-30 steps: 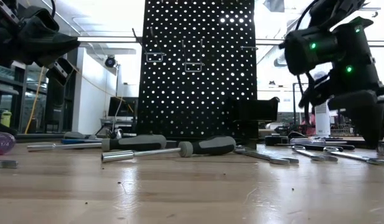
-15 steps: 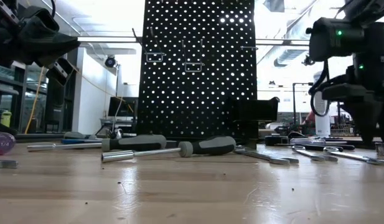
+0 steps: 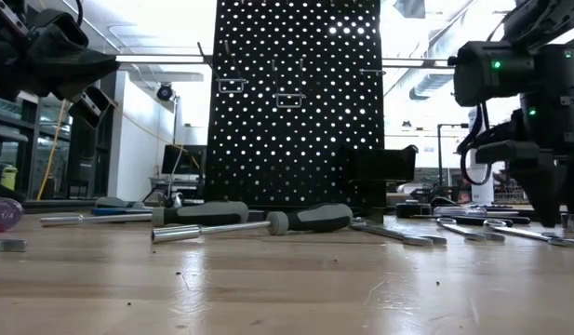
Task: Hang tools onto peg board
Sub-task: Put the silver socket in the black bin on the pegboard
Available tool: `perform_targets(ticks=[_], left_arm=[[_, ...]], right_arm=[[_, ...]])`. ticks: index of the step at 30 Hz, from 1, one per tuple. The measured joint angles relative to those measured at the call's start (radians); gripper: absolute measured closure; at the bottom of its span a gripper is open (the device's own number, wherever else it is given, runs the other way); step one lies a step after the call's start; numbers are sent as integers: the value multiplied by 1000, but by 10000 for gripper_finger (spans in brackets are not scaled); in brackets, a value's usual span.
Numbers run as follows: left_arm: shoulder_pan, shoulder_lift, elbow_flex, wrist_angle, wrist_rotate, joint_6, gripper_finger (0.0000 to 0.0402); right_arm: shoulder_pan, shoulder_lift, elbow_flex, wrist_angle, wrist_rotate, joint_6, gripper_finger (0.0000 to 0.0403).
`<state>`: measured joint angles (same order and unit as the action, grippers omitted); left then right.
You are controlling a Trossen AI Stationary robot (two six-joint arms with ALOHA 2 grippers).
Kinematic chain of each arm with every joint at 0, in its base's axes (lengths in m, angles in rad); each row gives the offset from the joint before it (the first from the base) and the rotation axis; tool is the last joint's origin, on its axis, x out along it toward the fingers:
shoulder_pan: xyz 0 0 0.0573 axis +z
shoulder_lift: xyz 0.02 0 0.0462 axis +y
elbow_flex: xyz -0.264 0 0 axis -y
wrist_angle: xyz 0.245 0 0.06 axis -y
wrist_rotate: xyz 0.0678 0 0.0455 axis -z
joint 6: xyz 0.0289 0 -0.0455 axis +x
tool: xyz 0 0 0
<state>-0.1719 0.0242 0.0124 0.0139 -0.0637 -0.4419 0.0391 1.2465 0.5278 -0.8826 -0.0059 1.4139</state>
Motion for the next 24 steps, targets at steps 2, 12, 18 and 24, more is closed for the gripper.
perform_targets(ticks=[2,12,18,24], left_arm=[[0,0,0,0,0,0,401],[0,0,0,0,0,0,401],[0,0,0,0,0,0,402],[0,0,0,-1,0,0,401]], right_arm=[[0,18,0,10,-5,0,212],[1,45,2,35,-24,8,355],[1,0,56,-25,-14,-26,363],[1,-82,316,-130,175,-133,363]])
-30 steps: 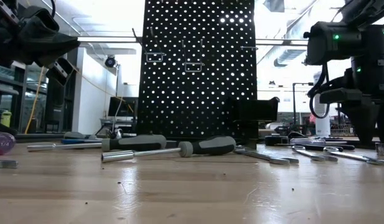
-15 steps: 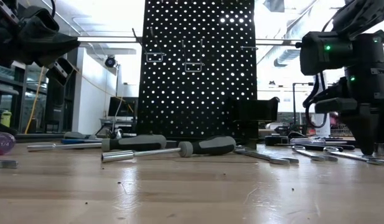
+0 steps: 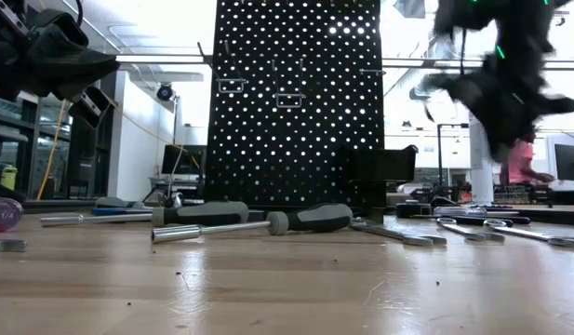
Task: Hang tools onto peg board
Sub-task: Put the silver socket in the black bin on the pegboard
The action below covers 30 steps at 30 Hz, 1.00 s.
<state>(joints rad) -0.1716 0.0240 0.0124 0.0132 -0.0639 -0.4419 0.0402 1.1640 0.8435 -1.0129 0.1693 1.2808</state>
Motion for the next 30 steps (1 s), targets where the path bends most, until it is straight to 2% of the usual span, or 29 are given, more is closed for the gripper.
perform_targets(ticks=[3,6,11,15,17,24,27,30], left_arm=[[0,0,0,0,0,0,402],[0,0,0,0,0,0,402],[0,0,0,0,0,0,401],[0,0,0,0,0,0,401],[0,0,0,0,0,0,402],[0,0,0,0,0,0,401],[0,0,0,0,0,0,401],[0,0,0,-1,0,0,401]], right_arm=[[-10,-14,133,64,103,-107,363],[-50,10,207,97,143,-208,363],[-119,79,201,222,43,-305,363],[-129,143,195,329,41,-392,361],[-140,165,195,343,39,-397,334],[-137,162,195,260,32,-400,200],[-137,133,194,247,35,-405,173],[-105,87,194,176,6,-410,168]])
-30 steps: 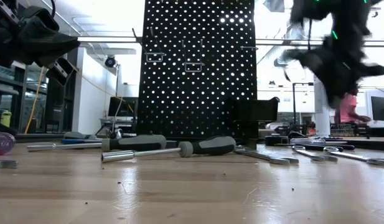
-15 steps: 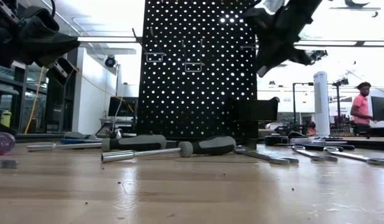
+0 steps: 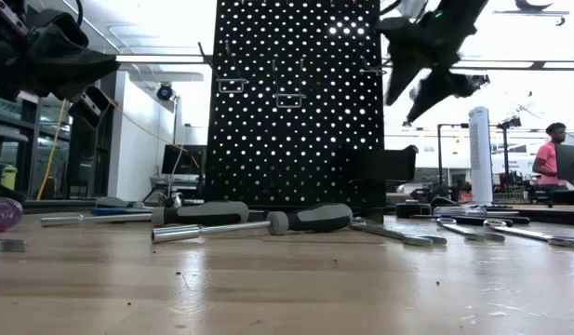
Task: Hang tools onto peg board
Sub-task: Put the silver socket in the black bin on the pegboard
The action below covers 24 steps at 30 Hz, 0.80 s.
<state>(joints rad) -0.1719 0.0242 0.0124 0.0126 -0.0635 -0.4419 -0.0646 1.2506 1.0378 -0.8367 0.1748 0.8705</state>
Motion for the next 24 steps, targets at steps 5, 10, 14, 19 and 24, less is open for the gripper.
perform_targets(ticks=[5,10,14,19,24], left_arm=[[0,0,0,0,0,0,402],[0,0,0,0,0,0,401],[0,0,0,0,0,0,401],[0,0,0,0,0,0,402],[0,0,0,2,0,0,402]], right_arm=[[114,-52,0,-333,-51,133,170],[222,-52,-52,-564,-199,373,170],[296,-55,-176,-488,-317,557,170],[371,-52,-329,-419,-329,791,170],[385,-39,-309,-423,-219,937,170]])
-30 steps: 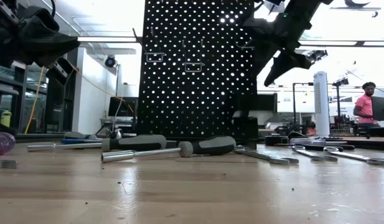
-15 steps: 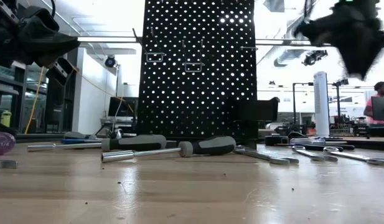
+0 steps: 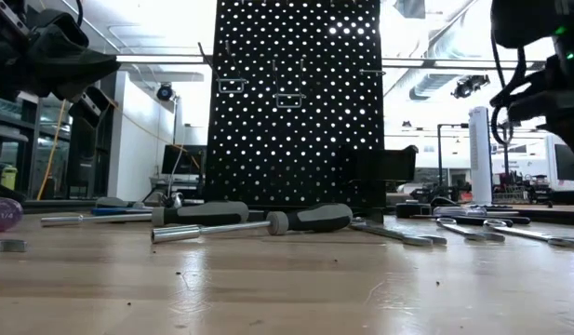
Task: Hang tools onto peg board
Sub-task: Put the silver socket in the black bin on the pegboard
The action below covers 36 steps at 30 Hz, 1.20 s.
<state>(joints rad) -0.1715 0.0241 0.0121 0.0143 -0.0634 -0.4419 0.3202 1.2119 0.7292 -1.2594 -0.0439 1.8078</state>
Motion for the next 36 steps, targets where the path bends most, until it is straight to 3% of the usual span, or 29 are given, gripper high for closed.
perform_targets(ticks=[4,8,11,18,27,36], left_arm=[[0,5,0,1,0,0,401],[0,10,0,1,-1,0,402],[0,10,0,2,-1,0,401],[0,10,0,2,-1,0,401],[0,10,0,1,-1,0,401],[0,10,0,-1,-1,0,402]], right_arm=[[16,11,-13,26,-65,87,175],[86,12,-11,116,28,337,190],[144,13,-11,64,57,503,204],[134,85,-15,-93,11,529,238],[117,91,-164,191,-20,540,251],[112,89,-207,177,13,532,252]])
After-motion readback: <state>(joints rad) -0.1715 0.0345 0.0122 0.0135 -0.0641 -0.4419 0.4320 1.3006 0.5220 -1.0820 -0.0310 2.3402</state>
